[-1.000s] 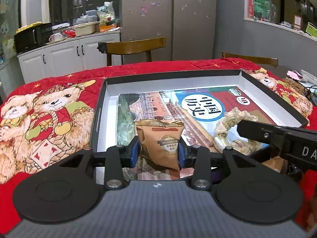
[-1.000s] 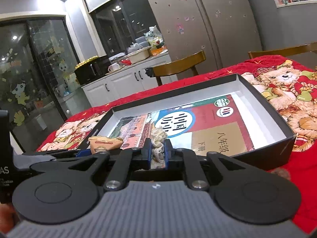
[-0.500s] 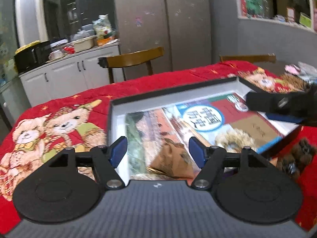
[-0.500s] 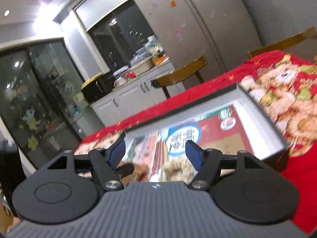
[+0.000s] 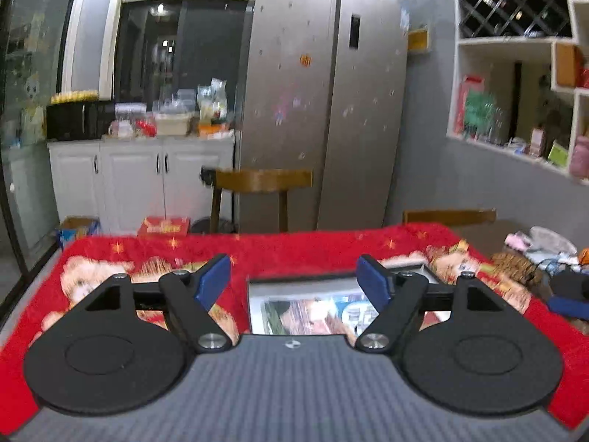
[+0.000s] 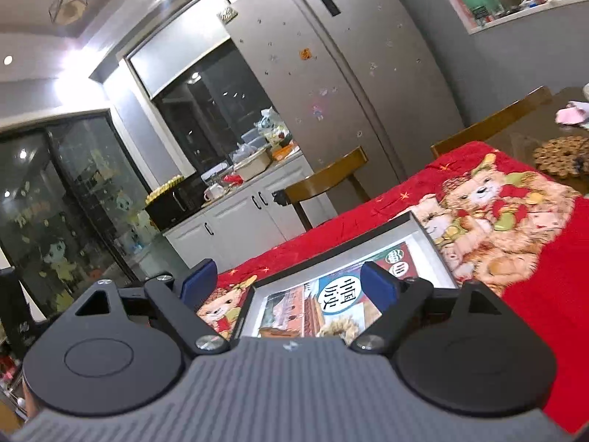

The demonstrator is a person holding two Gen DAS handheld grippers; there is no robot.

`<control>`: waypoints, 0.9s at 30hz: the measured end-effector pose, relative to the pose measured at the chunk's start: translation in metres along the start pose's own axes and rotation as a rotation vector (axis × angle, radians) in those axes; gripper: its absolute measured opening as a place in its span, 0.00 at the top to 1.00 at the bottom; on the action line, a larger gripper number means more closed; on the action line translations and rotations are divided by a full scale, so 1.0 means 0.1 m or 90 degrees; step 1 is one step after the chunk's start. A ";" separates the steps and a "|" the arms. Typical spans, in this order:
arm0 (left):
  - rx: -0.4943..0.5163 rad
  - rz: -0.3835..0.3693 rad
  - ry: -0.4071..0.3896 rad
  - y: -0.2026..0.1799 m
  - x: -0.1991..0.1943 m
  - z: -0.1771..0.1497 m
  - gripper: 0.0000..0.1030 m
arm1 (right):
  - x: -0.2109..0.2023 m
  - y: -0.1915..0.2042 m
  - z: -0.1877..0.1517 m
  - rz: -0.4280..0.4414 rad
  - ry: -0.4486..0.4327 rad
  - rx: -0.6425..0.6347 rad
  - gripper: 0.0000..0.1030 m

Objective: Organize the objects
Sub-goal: 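Raise both open tools away from the black box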

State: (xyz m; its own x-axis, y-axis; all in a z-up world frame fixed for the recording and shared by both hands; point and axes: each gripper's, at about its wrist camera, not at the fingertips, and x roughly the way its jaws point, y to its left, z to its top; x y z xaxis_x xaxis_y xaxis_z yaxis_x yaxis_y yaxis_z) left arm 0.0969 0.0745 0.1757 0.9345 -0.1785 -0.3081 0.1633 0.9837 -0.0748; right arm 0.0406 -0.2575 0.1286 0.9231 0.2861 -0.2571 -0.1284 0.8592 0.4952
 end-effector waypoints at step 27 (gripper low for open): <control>-0.033 -0.049 0.038 -0.55 -1.21 -1.29 0.20 | -0.46 0.32 -0.69 -0.065 -0.014 -0.161 0.11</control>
State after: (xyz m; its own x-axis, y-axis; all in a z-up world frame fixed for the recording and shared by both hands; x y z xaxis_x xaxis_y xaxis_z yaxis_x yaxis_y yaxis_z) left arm -0.0661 0.0395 0.0942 0.8988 -0.2565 -0.3554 0.2166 0.9649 -0.1486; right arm -0.0304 -0.2142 0.0992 0.9434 0.1851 -0.2753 -0.1177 0.9626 0.2439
